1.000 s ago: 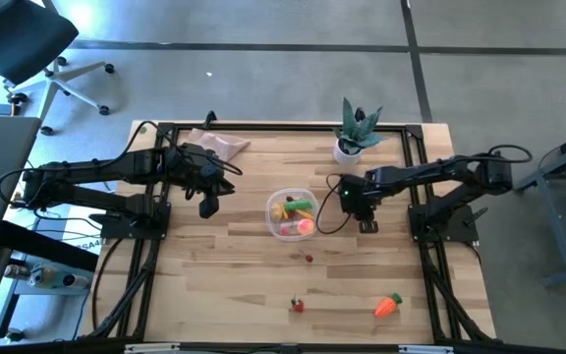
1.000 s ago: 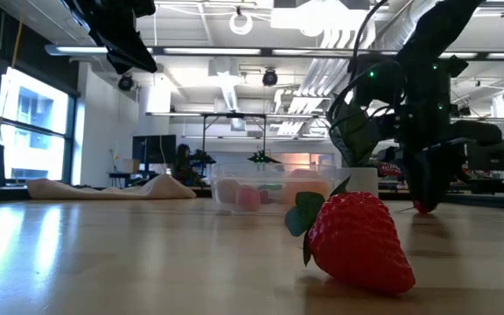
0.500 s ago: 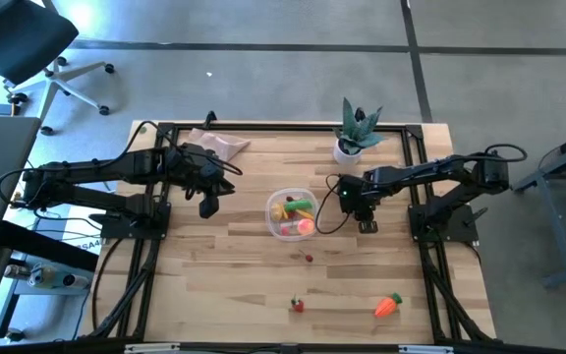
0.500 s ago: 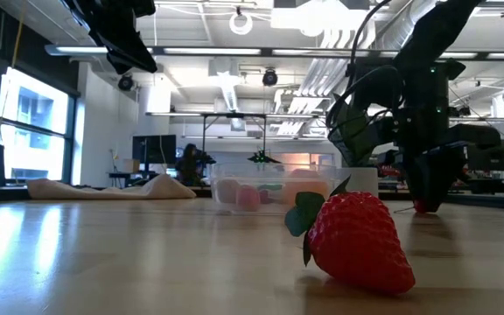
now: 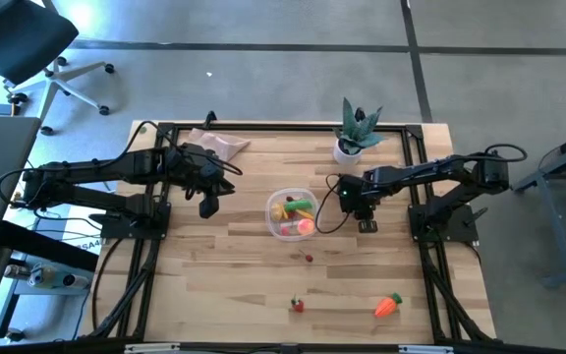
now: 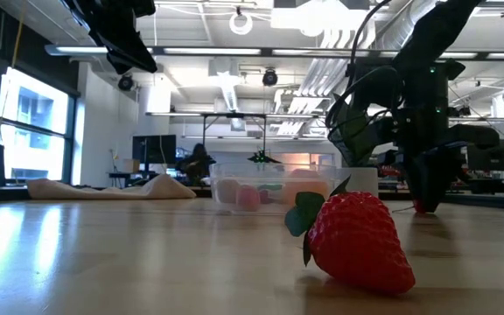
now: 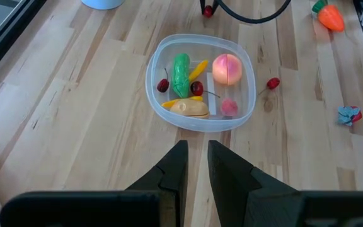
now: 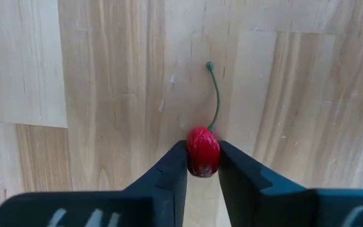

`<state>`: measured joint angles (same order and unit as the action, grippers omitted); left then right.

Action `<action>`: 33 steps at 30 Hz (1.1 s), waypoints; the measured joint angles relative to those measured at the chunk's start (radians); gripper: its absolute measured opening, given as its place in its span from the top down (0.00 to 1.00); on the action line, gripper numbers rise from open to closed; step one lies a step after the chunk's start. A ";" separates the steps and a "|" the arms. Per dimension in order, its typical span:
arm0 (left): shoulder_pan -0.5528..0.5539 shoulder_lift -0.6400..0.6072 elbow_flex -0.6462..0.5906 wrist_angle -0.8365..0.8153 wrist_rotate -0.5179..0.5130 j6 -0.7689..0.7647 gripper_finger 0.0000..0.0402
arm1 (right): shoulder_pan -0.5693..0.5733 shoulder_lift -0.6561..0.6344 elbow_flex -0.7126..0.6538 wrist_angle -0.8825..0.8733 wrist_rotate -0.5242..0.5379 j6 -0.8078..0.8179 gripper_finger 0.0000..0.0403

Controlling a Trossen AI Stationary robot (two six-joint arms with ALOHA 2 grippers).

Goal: Pick and placing Produce into tupperware
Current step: Put the red cherry into the transparent bin

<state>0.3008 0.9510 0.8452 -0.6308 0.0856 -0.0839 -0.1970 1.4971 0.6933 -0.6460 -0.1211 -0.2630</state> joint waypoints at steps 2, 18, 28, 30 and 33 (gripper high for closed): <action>0.000 0.000 0.000 0.000 0.000 0.000 0.87 | 0.000 0.000 0.000 0.000 -0.001 0.000 0.85; 0.000 0.000 0.000 0.000 0.000 0.000 0.87 | 0.001 -0.045 0.159 -0.056 -0.045 0.057 0.85; 0.000 0.000 0.000 0.000 0.000 0.000 0.87 | 0.001 -0.077 0.603 -0.074 -0.049 0.161 0.85; 0.000 0.000 0.000 0.000 0.000 0.000 0.87 | 0.001 -0.075 0.655 -0.071 -0.052 0.162 0.85; 0.000 0.000 0.000 0.000 0.000 0.000 0.87 | 0.001 -0.059 0.697 -0.069 -0.055 0.160 0.85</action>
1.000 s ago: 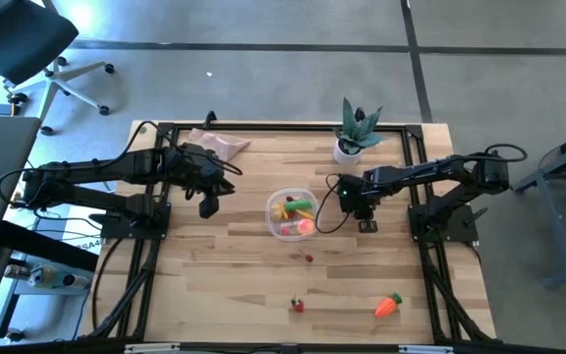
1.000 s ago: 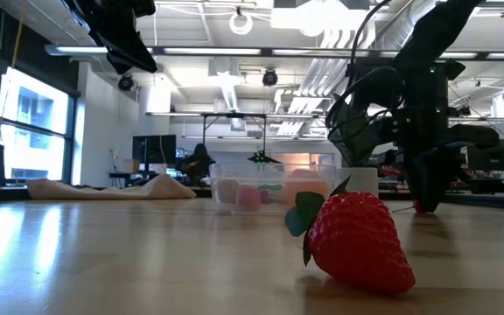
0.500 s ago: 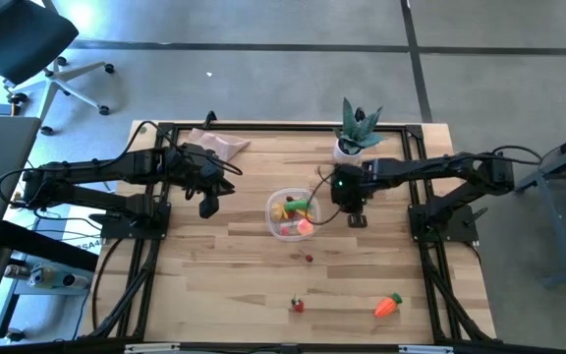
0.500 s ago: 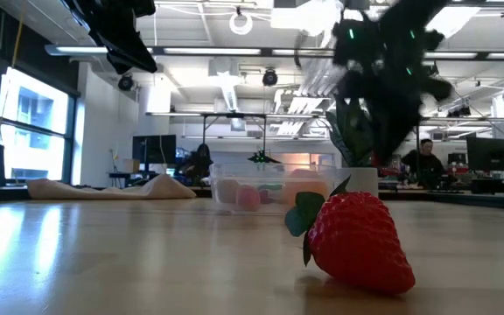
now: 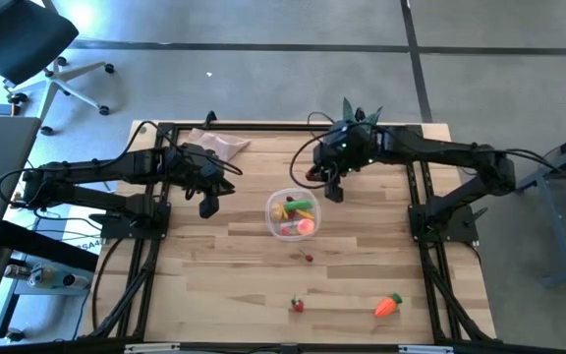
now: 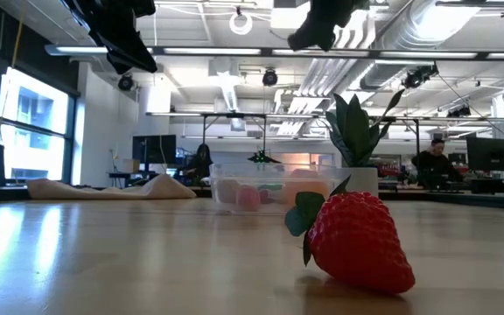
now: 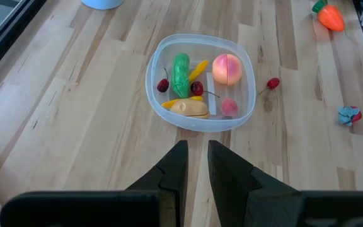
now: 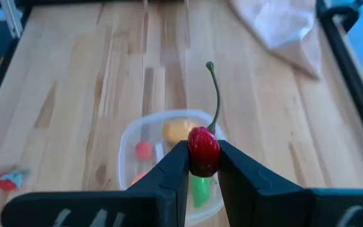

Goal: Pick and placing Produce into tupperware
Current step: Put the red cherry into the transparent bin

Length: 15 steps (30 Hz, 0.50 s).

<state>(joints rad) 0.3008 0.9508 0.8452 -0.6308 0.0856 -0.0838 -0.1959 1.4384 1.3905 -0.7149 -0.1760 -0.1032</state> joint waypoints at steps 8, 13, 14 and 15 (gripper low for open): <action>0.000 0.000 0.000 0.000 0.000 0.000 0.87 | 0.049 0.210 0.002 -0.008 -0.069 -0.007 0.85; 0.000 0.000 0.000 0.000 0.000 0.000 0.87 | 0.088 0.355 0.001 -0.023 -0.087 -0.055 0.85; 0.000 0.000 0.000 0.000 0.000 0.000 0.87 | 0.091 0.378 0.001 -0.023 -0.094 -0.056 0.85; 0.000 0.000 0.000 0.000 0.000 0.000 0.87 | 0.093 0.398 0.001 -0.022 -0.104 -0.056 0.85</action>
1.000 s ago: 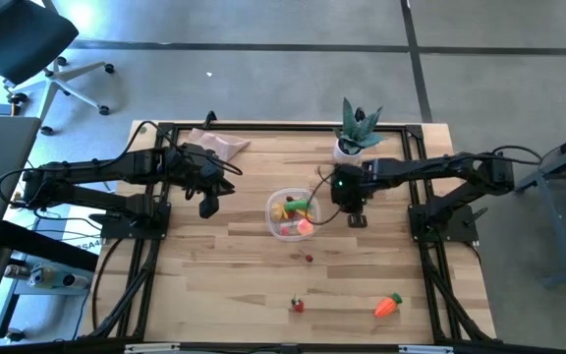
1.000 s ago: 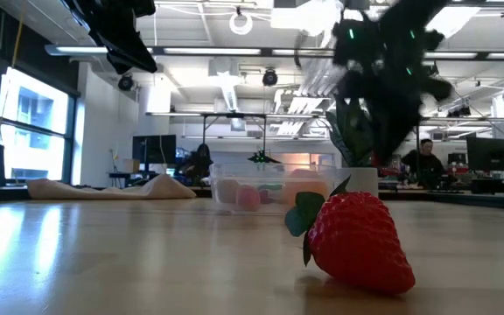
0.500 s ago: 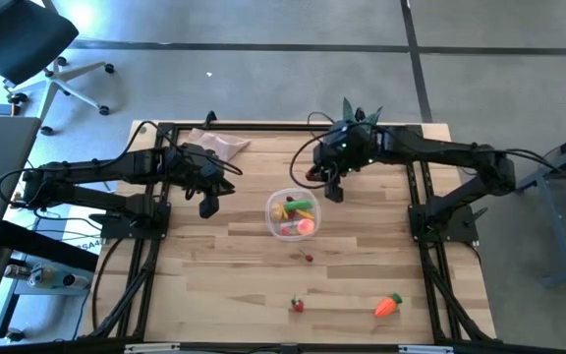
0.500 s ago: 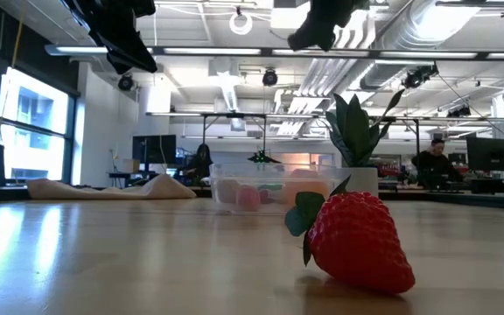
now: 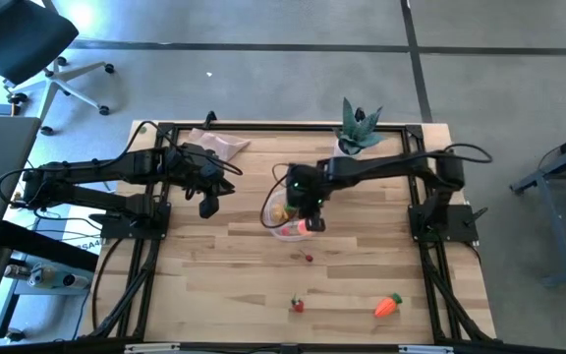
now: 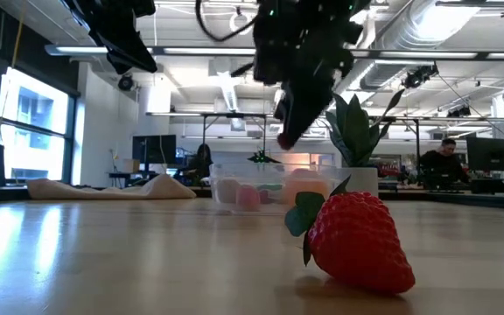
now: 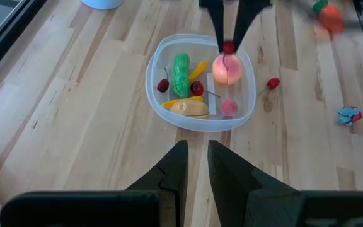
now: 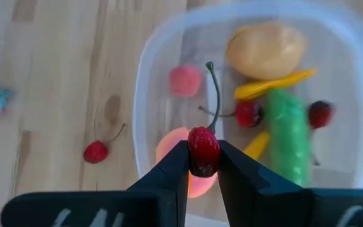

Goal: Pick and placing Produce into tupperware
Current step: Put the red cherry into the transparent bin

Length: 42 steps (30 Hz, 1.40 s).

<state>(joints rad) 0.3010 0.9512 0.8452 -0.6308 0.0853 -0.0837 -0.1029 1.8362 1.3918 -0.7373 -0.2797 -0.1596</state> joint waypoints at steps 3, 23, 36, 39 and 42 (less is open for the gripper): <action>0.000 0.000 0.000 0.000 0.000 0.000 0.87 | 0.002 0.047 0.000 0.006 -0.009 -0.008 0.85; 0.000 0.000 0.000 0.000 0.000 0.000 0.87 | -0.015 0.122 0.000 0.056 0.048 -0.032 0.82; 0.000 0.000 0.000 0.000 0.000 0.000 0.87 | -0.035 0.122 0.000 0.061 0.051 -0.032 0.74; 0.000 0.000 0.000 0.000 0.000 0.000 0.87 | -0.035 0.122 0.000 0.062 0.048 -0.043 0.74; 0.000 0.000 0.000 0.000 0.000 0.000 0.87 | -0.035 0.112 0.000 0.061 0.043 -0.042 0.74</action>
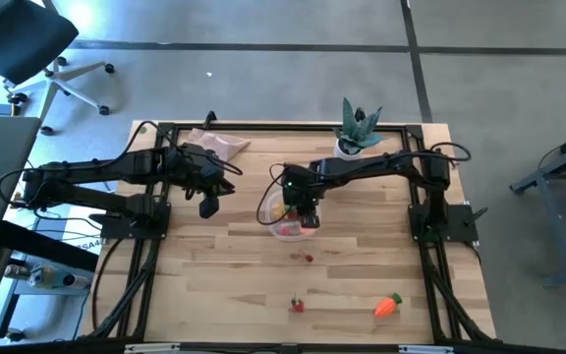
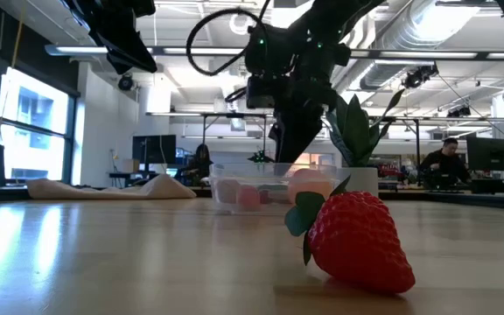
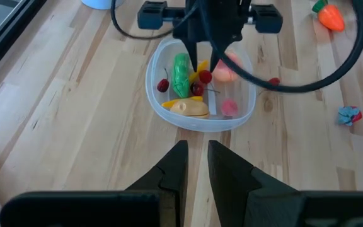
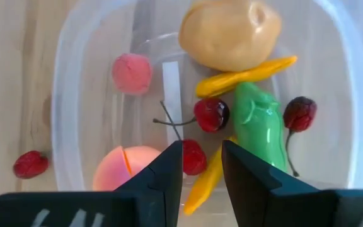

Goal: Pick and placing Produce into tupperware
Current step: Put the red cherry into the transparent bin

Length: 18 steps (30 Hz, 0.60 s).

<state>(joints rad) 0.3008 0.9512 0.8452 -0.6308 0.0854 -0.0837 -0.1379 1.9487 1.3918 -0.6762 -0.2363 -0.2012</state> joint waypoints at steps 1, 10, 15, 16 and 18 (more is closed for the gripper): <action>0.000 0.000 0.000 0.000 0.000 0.000 0.87 | 0.000 -0.009 0.000 0.000 0.000 0.001 0.74; 0.000 0.000 0.000 0.000 0.000 0.000 0.87 | 0.003 -0.195 0.000 -0.052 0.049 0.120 0.74; 0.000 0.000 0.000 0.000 0.000 0.000 0.87 | 0.029 -0.327 0.000 -0.206 0.121 0.258 0.74; 0.000 0.000 0.000 0.000 0.000 0.000 0.87 | 0.037 -0.348 0.000 -0.245 0.134 0.285 0.74; 0.000 0.000 0.000 0.000 0.000 0.000 0.87 | 0.059 -0.385 0.000 -0.322 0.157 0.343 0.74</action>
<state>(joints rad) 0.3011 0.9511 0.8452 -0.6305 0.0853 -0.0839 -0.0791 1.5639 1.3922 -0.9983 -0.0797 0.1414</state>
